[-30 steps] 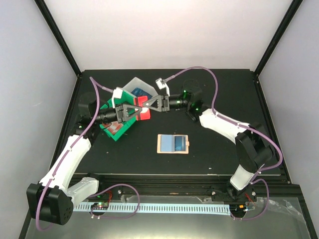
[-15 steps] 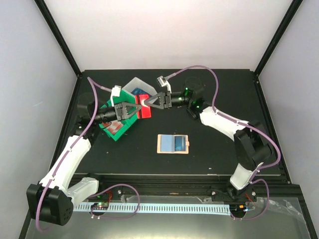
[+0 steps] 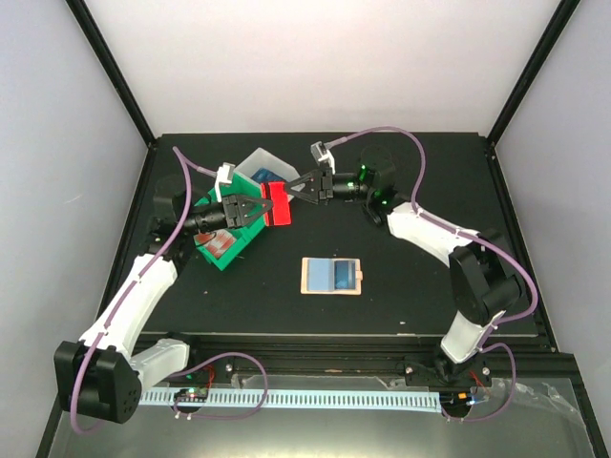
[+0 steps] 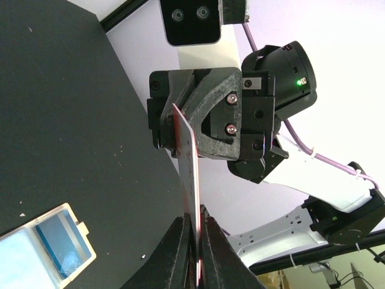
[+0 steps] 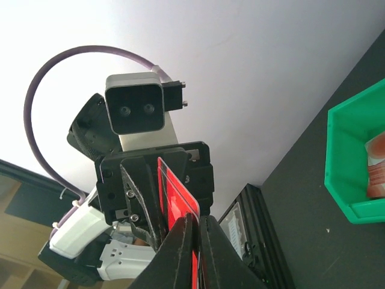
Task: Put the credit cards into the card holder
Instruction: Pick up the credit card from the storage box.
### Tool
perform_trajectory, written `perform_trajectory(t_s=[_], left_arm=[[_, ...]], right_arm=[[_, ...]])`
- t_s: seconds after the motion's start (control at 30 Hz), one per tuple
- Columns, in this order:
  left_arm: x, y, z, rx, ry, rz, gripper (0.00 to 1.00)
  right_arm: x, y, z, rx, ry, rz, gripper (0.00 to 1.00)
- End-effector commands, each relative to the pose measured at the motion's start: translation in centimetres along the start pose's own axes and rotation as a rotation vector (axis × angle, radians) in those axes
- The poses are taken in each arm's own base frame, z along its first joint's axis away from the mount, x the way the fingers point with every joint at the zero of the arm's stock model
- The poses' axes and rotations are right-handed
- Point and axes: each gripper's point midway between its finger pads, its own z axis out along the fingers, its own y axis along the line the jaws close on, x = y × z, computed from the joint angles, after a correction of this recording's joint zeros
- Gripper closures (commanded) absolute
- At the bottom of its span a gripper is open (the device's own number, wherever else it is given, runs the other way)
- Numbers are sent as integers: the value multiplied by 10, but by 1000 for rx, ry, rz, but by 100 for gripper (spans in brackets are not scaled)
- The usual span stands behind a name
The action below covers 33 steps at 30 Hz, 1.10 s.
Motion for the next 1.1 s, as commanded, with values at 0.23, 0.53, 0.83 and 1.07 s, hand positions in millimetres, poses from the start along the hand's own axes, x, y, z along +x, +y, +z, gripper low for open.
perform_trajectory(t_s=[0.23, 0.53, 0.83, 1.07], left_arm=[[-3, -5, 1, 26, 2, -28, 97], [-6, -3, 4, 34, -17, -76, 98], [-2, -15, 1, 67, -8, -64, 96], [-2, -36, -4, 127, -23, -49, 74]], right_arm=[[-7, -3, -10, -20, -47, 21, 90], [15, 15, 4, -89, 40, -28, 44], [10, 21, 9, -88, 38, -40, 77], [12, 52, 2, -178, 66, -59, 99]])
